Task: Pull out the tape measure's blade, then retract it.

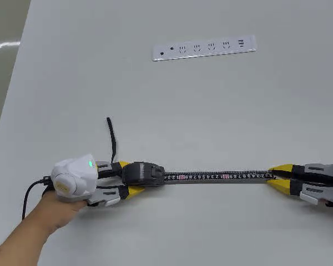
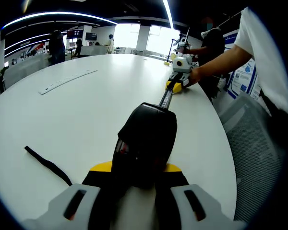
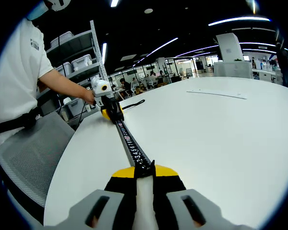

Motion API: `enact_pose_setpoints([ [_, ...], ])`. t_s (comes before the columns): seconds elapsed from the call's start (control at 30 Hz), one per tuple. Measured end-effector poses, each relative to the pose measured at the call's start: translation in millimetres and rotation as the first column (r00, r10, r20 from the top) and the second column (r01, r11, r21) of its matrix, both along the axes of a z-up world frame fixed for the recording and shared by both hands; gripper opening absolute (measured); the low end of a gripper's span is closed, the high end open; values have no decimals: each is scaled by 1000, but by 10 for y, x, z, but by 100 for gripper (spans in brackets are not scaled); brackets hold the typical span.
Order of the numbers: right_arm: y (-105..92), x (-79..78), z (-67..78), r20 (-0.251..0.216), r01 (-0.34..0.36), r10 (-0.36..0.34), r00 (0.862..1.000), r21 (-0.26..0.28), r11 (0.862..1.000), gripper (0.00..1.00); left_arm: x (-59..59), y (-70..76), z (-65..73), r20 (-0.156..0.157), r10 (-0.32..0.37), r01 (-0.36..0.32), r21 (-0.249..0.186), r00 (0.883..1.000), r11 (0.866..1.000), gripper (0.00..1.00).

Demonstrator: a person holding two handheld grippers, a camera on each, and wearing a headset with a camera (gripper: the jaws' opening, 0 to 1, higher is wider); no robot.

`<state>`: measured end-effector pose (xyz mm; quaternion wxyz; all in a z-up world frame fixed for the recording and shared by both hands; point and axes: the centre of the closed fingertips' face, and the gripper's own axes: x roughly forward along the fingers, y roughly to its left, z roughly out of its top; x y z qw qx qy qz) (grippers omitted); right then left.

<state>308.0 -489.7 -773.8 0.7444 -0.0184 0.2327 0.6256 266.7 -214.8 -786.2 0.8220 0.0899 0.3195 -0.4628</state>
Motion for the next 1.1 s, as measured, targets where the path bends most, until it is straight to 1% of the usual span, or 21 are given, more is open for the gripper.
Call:
enact_pose_setpoints([
  [0.07,-1,-4,0,5,2,-2,1000,1,1000,10,-1,1,0,1,-1,1,0,1000,1000,28],
  [0.1,0,-12,1,-3,2,-2,1000,3,1000,10,-2,2,1,1,-1,1,-2,1000,1000,28],
  [0.2,-1,-13,1,7,3,-3,1000,0,1000,11,1,0,2,1,-4,4,-2,1000,1000,28],
  [0.3,2,-10,3,7,3,-3,1000,1,1000,12,0,-4,6,2,-6,6,2,1000,1000,28],
  [0.47,-6,-4,3,10,11,-11,1000,-2,1000,12,1,-5,7,-1,2,-2,-2,1000,1000,29],
  [0.5,-24,29,11,-1,37,-37,999,3,999,13,2,-3,6,-1,0,0,1,1000,1000,29],
  [0.53,-38,36,12,-4,42,-42,999,6,999,12,3,-10,8,-1,-1,1,2,1000,1000,29],
  [0.67,-31,28,9,4,39,-39,999,3,999,12,6,-8,6,-2,-2,2,4,1000,1000,29],
  [0.93,-27,23,7,4,37,-37,999,0,999,12,8,-8,10,-1,-4,4,-1,1000,1000,29],
  [1.1,-21,18,5,4,34,-34,999,-5,999,13,11,-16,6,3,-18,18,20,1000,1000,29],
])
